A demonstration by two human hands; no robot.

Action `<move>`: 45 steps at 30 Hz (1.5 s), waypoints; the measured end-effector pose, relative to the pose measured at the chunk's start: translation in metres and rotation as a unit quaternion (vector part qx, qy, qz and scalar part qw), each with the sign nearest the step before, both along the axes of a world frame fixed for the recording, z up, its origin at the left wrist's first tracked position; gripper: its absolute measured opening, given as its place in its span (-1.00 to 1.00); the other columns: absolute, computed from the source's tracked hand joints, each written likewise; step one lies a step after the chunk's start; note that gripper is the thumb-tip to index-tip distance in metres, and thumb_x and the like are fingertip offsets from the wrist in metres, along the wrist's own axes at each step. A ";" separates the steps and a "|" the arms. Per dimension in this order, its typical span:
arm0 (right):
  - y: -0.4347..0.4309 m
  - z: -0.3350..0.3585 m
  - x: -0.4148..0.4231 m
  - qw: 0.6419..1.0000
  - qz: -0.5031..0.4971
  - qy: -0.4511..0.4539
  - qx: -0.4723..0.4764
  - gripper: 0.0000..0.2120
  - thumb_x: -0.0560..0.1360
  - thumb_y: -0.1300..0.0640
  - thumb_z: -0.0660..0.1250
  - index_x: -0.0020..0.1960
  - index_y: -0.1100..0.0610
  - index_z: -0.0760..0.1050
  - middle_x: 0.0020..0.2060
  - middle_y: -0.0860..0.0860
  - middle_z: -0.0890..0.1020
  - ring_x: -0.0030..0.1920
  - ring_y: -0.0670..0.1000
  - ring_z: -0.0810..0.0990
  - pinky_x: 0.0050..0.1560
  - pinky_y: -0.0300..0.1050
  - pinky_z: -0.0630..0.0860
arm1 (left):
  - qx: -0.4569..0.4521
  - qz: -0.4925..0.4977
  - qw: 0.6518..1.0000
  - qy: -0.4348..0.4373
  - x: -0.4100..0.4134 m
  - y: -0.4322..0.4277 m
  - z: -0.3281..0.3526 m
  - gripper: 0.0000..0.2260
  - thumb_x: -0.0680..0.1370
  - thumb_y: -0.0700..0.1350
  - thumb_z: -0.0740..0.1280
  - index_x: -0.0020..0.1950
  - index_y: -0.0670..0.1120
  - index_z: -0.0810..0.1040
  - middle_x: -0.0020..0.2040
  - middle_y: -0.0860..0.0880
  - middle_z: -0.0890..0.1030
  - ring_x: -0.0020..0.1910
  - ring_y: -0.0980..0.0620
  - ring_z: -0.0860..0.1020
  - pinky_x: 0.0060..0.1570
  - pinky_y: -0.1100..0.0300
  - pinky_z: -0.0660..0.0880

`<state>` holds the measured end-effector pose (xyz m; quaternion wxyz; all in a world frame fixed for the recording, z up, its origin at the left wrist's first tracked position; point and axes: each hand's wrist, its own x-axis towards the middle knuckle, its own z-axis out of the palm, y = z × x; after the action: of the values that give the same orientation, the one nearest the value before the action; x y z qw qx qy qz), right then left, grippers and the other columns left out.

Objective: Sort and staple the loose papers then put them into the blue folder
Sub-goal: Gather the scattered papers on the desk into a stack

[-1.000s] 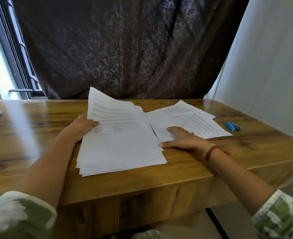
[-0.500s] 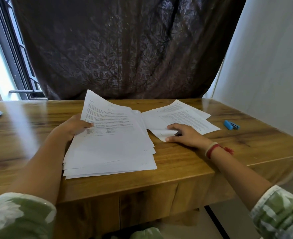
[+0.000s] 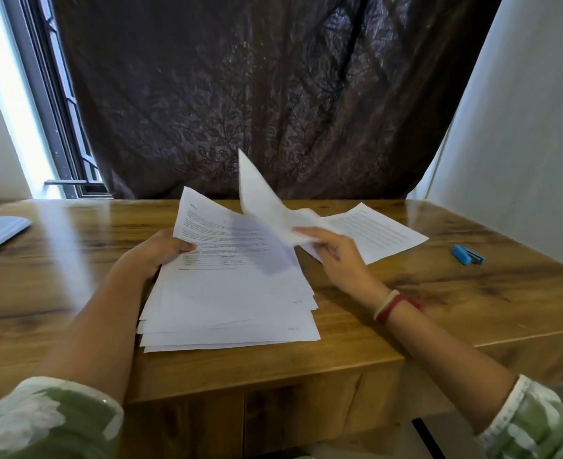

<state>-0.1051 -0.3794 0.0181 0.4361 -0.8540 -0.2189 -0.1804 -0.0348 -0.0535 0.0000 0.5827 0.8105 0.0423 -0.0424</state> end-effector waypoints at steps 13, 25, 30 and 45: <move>0.009 -0.018 0.010 0.927 0.115 -0.015 -0.357 -0.50 0.63 0.23 0.15 0.51 -0.11 0.21 0.54 -0.09 0.14 0.55 -0.04 0.00 0.51 -0.14 -0.11 | 0.043 -0.099 0.991 -0.081 -0.008 -0.013 0.007 -0.70 0.51 -0.26 0.42 0.17 0.04 0.55 0.20 -0.03 0.61 0.17 -0.01 0.57 0.24 -0.07 0.49; -0.040 -0.022 0.066 0.874 -0.255 0.169 -0.377 -0.43 0.56 -0.33 0.03 0.43 -0.01 0.25 0.35 0.09 0.46 0.26 0.17 0.50 0.26 0.12 0.46 | 0.011 -0.126 0.988 -0.086 0.010 -0.001 -0.005 -0.46 0.47 -0.35 0.42 0.35 0.08 0.45 0.29 -0.01 0.56 0.33 -0.09 0.48 0.31 -0.23 0.41; -0.029 -0.020 0.058 0.854 -0.281 -0.014 -0.438 -0.66 0.64 0.05 0.16 0.38 0.11 0.33 0.14 0.11 0.61 0.04 0.08 0.62 0.02 -0.13 0.55 | -0.029 -0.152 0.984 -0.084 0.014 0.002 -0.008 -0.46 0.42 -0.29 0.47 0.36 -0.01 0.45 0.30 -0.09 0.55 0.35 -0.17 0.46 0.28 -0.27 0.41; 0.032 -0.008 -0.011 0.924 0.056 -0.126 -0.356 -0.69 0.63 0.10 0.16 0.36 0.02 0.43 0.14 0.01 0.63 0.06 -0.02 0.61 0.02 -0.28 0.48 | -0.045 0.002 0.998 -0.036 0.002 -0.008 0.000 -0.93 0.58 -0.09 0.34 0.03 -0.04 0.57 0.01 -0.11 0.62 0.01 -0.12 0.58 0.11 -0.01 0.50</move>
<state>-0.1157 -0.3472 0.0097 0.0818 -0.9096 -0.3692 -0.1721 -0.0331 -0.0616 -0.0002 0.6198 0.7844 0.0205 -0.0136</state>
